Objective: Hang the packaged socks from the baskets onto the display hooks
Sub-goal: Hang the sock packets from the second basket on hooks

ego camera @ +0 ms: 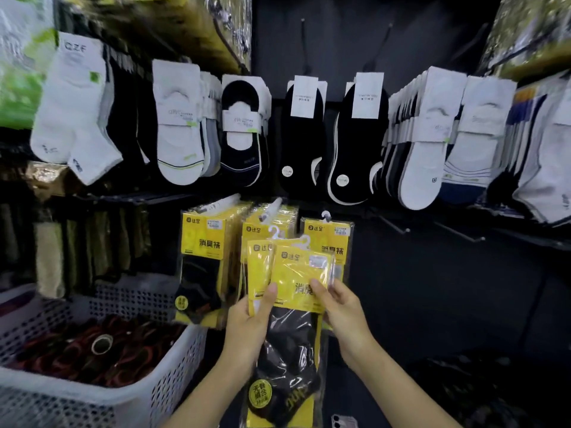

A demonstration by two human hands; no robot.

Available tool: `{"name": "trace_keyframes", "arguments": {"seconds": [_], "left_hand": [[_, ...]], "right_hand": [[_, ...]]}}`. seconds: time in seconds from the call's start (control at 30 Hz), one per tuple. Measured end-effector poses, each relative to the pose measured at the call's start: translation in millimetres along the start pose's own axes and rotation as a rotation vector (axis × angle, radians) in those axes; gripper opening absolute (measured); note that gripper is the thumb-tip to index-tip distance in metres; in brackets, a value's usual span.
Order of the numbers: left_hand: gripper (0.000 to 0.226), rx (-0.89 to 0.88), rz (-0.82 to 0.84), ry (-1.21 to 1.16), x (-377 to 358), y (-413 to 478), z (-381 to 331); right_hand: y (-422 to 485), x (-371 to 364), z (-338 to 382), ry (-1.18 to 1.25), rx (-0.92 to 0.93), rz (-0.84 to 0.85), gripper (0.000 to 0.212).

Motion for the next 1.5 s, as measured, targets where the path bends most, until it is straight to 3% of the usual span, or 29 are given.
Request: {"name": "trace_keyframes", "arguments": {"seconds": [0.1, 0.23, 0.63, 0.9, 1.07, 1.37, 1.5], "left_hand": [[0.049, -0.005, -0.025, 0.078, 1, 1, -6], [0.050, -0.055, -0.180, 0.111, 15, 16, -14], [0.051, -0.149, -0.279, 0.108, 27, 47, -43], [0.051, -0.138, -0.222, 0.142, 20, 36, -42], [0.049, -0.109, -0.192, 0.151, 11, 18, -48], [0.052, -0.091, -0.022, 0.104, -4, -14, -48], [0.047, -0.081, 0.128, 0.075, -29, -25, -48]], "right_hand": [[1, 22, 1, 0.008, 0.012, -0.087, 0.015], [18, 54, 2, -0.014, 0.059, -0.171, 0.013], [89, 49, 1, -0.151, 0.119, -0.098, 0.007], [108, 60, -24, -0.217, -0.052, -0.288, 0.027], [80, 79, -24, -0.259, -0.153, -0.397, 0.018], [20, 24, 40, -0.177, -0.033, 0.029, 0.019], [1, 15, 56, -0.157, -0.022, 0.070, 0.026]]}}
Point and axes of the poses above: each hand's wrist, its own y-axis towards the middle knuckle, its own x-axis out of the back of the hand, z = x × y, the point moved 6 cm from there along y, towards the middle knuckle, and after that the axes turned 14 degrees about x, right-handed, at the moved point
